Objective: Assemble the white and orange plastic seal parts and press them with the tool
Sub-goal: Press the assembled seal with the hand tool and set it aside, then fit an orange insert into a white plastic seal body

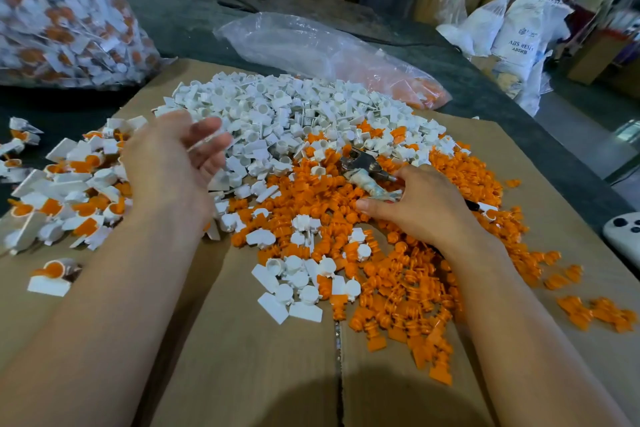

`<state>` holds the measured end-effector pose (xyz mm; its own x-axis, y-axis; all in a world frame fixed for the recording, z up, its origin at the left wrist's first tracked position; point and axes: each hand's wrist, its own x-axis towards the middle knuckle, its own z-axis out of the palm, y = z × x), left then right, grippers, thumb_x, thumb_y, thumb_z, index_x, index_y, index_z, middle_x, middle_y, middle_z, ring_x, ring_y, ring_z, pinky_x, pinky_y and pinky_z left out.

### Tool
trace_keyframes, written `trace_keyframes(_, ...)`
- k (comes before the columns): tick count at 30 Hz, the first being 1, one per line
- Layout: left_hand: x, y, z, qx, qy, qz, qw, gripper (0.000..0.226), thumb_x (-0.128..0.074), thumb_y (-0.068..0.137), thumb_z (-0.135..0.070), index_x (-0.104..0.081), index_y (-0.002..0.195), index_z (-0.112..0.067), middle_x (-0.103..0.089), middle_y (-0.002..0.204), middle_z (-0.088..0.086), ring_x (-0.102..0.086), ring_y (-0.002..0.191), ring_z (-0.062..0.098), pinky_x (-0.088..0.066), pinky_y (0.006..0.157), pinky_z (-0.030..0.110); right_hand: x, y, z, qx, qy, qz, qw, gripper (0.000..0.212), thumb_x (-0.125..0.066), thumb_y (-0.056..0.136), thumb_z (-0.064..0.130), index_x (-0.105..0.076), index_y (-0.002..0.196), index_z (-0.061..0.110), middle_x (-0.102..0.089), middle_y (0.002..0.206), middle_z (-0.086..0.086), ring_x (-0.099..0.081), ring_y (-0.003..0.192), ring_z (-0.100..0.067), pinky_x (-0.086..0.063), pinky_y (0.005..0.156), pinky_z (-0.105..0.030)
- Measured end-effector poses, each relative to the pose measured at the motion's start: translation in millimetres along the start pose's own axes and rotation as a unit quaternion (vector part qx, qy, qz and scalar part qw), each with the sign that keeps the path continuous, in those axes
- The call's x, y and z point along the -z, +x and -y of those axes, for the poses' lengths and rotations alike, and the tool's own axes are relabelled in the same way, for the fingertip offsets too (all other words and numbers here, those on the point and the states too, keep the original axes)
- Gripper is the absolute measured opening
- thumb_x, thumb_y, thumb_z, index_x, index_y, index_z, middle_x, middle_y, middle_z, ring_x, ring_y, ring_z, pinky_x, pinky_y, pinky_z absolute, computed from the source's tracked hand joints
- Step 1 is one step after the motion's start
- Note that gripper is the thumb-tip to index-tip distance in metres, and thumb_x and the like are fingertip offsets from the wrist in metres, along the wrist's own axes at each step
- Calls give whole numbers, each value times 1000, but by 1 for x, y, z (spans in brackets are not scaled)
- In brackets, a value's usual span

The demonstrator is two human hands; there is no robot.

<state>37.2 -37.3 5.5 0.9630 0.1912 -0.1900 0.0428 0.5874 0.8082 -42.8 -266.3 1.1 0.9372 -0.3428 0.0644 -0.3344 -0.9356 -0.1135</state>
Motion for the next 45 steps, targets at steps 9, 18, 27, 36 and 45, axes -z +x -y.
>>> trace_keyframes(9,-8,-10,21,-262,522,89,806,16,-58,85,-9,-67,96,-18,-60,87,-5,-53,79,13,-39,69,26,0,-1,-1,5,5,0,1000,89,-54,67,73,-43,132,13,-46,133,-10,-41,122,-25,-35,96,-37)
trace_keyframes(18,-13,-6,25,-280,625,116,719,19,-55,92,-22,-67,104,-14,-61,107,9,-56,95,28,-40,72,35,-1,0,-2,10,-4,1,1000,90,-53,66,74,-44,131,12,-45,134,-10,-39,124,-27,-34,97,-37)
trace_keyframes(27,-12,-11,19,-271,535,111,793,35,-46,92,-2,-59,122,-13,-58,94,1,-56,86,18,-44,79,28,-1,0,-2,13,-13,7,1000,93,-50,65,76,-42,133,12,-44,136,-10,-38,125,-27,-33,100,-38)
trace_keyframes(36,-15,-34,19,-133,362,224,895,22,-53,93,-9,-58,74,-20,-61,72,-2,-61,50,2,-51,50,14,1,-1,-1,3,5,14,1000,94,-46,64,79,-44,132,13,-45,134,-11,-39,124,-27,-35,97,-38)
trace_keyframes(45,-16,-40,23,-43,316,287,903,19,-60,83,9,-56,79,-9,-59,69,12,-67,54,12,-55,52,20,6,-3,0,-6,59,1,998,84,-50,69,72,-47,130,15,-44,131,-8,-35,124,-24,-33,96,-36)
